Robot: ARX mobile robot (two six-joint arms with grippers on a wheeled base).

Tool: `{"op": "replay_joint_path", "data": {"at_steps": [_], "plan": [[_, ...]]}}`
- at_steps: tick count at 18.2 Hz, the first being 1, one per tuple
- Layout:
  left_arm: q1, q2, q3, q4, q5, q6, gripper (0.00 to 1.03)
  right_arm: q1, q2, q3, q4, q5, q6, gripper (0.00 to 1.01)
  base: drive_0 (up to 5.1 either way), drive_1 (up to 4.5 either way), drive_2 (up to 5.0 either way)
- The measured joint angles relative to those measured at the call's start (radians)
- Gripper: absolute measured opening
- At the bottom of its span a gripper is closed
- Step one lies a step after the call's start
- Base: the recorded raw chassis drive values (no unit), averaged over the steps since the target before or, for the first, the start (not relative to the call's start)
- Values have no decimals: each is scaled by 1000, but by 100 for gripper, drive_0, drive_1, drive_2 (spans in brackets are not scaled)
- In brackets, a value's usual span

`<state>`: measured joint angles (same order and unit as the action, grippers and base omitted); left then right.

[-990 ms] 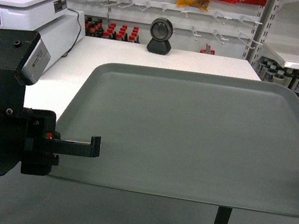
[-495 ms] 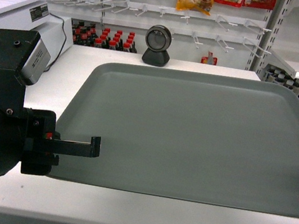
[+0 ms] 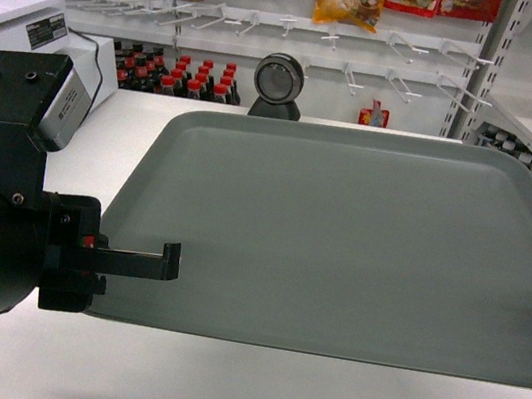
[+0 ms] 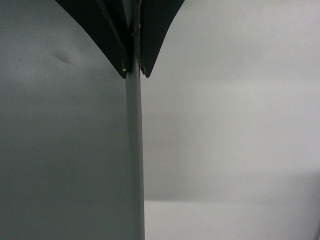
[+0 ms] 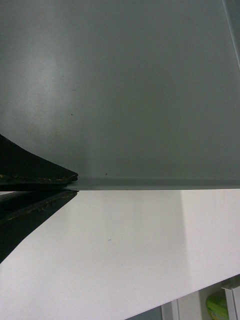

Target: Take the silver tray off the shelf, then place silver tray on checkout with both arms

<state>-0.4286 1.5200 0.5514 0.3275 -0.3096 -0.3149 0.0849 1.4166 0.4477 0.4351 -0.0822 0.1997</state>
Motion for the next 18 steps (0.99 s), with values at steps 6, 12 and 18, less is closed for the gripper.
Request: {"op": "replay_joint_path", "data": {"at_steps": [6,12,18], "plan": [[198,449,325,77,128,-59,3,-35,565,502,-63,-288,-124,3,-1,68,-70],[199,645,426,57,146,-55,3,-11,792,602,-84,-195,-213,3,0,0,0],[172,658,441,76,126,-83,27,-7,807,568,29,-175,-291,27,0,0,0]]}}
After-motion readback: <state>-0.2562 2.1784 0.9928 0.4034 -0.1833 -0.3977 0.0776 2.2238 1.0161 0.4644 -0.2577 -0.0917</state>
